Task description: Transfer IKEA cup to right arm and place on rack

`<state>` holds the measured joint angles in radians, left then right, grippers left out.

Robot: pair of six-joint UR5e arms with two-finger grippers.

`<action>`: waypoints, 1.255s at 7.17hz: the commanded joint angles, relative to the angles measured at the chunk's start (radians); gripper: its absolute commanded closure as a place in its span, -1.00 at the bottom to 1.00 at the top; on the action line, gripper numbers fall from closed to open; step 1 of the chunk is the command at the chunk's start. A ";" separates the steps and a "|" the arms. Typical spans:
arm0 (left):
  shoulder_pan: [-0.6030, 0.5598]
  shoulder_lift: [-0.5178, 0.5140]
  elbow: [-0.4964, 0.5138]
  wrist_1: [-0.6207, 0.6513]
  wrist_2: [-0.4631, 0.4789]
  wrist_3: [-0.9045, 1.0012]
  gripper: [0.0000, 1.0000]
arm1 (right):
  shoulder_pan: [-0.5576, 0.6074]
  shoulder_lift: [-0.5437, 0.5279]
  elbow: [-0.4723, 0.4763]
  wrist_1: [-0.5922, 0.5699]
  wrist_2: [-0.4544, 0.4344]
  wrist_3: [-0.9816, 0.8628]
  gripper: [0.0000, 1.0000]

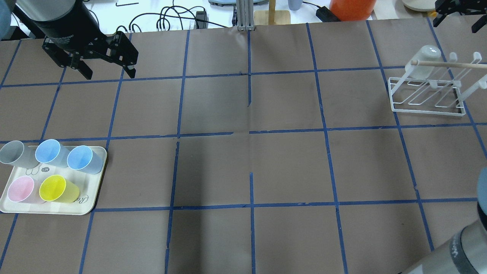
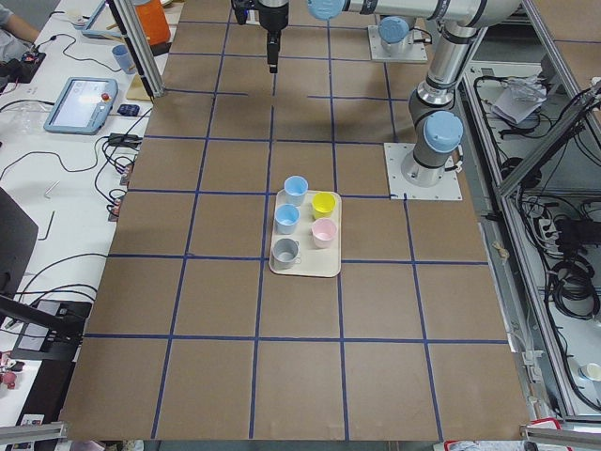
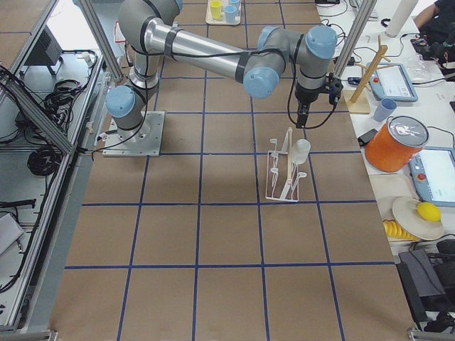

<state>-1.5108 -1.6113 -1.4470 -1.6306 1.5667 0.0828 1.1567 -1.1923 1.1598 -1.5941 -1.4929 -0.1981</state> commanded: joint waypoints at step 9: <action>0.012 0.007 0.002 0.002 -0.005 0.002 -1.00 | 0.403 -0.408 0.298 0.238 -0.058 0.298 -1.00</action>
<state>-1.5017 -1.6062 -1.4456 -1.6294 1.5672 0.0840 1.5523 -1.5350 1.3908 -1.3697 -1.5520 0.1054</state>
